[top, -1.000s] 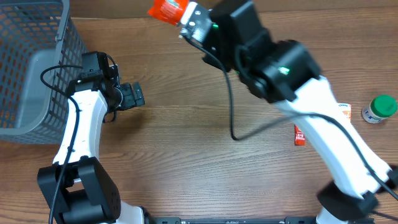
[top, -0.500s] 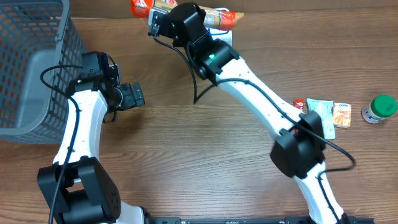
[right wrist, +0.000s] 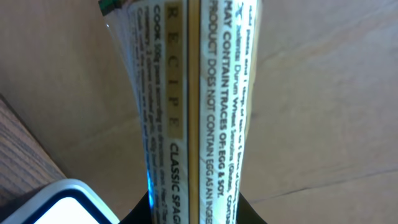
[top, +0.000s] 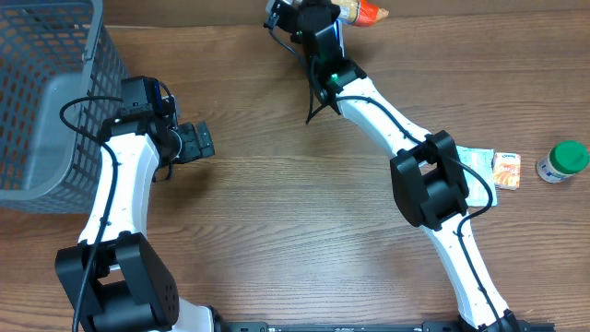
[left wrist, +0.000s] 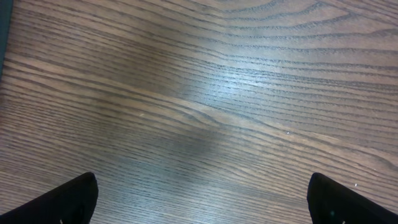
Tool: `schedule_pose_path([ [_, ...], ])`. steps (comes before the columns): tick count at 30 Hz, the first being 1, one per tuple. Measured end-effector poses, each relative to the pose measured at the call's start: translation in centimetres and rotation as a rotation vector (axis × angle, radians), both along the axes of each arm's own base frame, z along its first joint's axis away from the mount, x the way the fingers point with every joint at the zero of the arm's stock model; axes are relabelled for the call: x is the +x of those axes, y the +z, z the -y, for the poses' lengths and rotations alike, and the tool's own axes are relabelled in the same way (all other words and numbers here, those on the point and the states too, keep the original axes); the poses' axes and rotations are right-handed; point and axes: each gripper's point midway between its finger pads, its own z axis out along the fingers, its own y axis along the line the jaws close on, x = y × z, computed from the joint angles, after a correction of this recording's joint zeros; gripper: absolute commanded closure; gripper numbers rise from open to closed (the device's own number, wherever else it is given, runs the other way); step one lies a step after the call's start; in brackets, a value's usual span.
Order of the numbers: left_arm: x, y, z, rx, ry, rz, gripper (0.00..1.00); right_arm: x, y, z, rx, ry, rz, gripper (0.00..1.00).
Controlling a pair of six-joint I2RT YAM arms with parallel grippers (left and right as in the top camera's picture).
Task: Scan the item barcode
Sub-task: 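Hold the spaghetti pack in front of the white scanner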
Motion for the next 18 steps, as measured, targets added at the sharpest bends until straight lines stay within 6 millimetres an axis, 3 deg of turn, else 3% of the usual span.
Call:
schedule_pose_path([
  [3,0.0,0.0,0.0,0.000,0.000,0.000,0.00,-0.1,-0.4,-0.6,0.003,0.011,0.005,0.96],
  [10,0.0,0.0,0.0,0.000,0.000,0.000,0.00,-1.2,1.0,-3.7,0.050,0.059,0.096,0.96],
  [15,0.0,0.0,0.0,0.000,0.000,0.000,0.00,-2.0,-0.2,-5.2,0.016,0.062,0.090,0.96],
  [18,0.0,0.0,0.0,0.000,0.000,0.000,0.00,-1.9,-1.6,-5.0,-0.007,0.036,0.073,0.96],
])
